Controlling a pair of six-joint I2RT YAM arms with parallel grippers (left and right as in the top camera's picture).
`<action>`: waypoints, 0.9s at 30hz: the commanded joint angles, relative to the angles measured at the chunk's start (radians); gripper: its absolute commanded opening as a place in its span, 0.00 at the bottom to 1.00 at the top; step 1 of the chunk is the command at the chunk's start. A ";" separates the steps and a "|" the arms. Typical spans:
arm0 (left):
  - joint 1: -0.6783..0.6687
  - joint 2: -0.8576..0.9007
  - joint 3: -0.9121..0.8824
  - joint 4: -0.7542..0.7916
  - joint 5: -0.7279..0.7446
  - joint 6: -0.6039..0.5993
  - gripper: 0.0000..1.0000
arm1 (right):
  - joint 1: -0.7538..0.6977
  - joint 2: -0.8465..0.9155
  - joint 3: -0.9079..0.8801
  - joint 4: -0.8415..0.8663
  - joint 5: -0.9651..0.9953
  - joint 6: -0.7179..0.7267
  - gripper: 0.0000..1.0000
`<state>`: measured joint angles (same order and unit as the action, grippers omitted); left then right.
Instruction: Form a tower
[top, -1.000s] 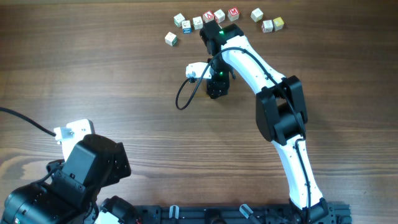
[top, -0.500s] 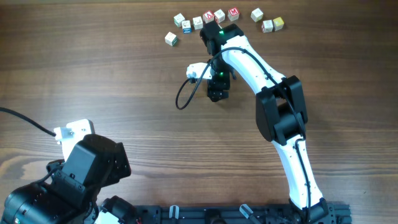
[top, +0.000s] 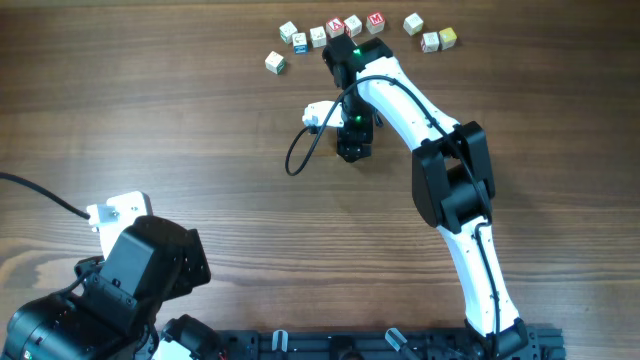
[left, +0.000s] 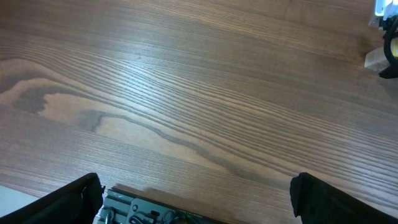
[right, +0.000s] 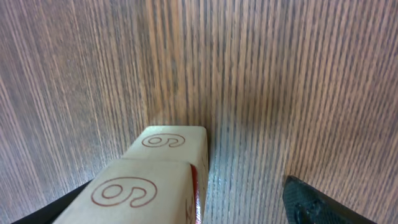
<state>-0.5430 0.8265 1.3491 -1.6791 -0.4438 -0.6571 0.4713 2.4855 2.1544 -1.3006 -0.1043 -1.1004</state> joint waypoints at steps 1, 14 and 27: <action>0.005 -0.001 -0.001 0.002 -0.002 -0.010 1.00 | -0.004 0.007 -0.003 -0.003 -0.071 0.003 0.86; 0.005 -0.001 -0.001 0.002 -0.002 -0.010 1.00 | -0.004 0.007 -0.003 -0.004 -0.076 0.001 0.69; 0.005 -0.001 -0.001 0.002 -0.002 -0.010 1.00 | -0.004 0.007 -0.003 -0.002 -0.076 0.001 0.56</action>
<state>-0.5430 0.8265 1.3491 -1.6791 -0.4438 -0.6571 0.4713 2.4855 2.1544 -1.3010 -0.1566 -1.0969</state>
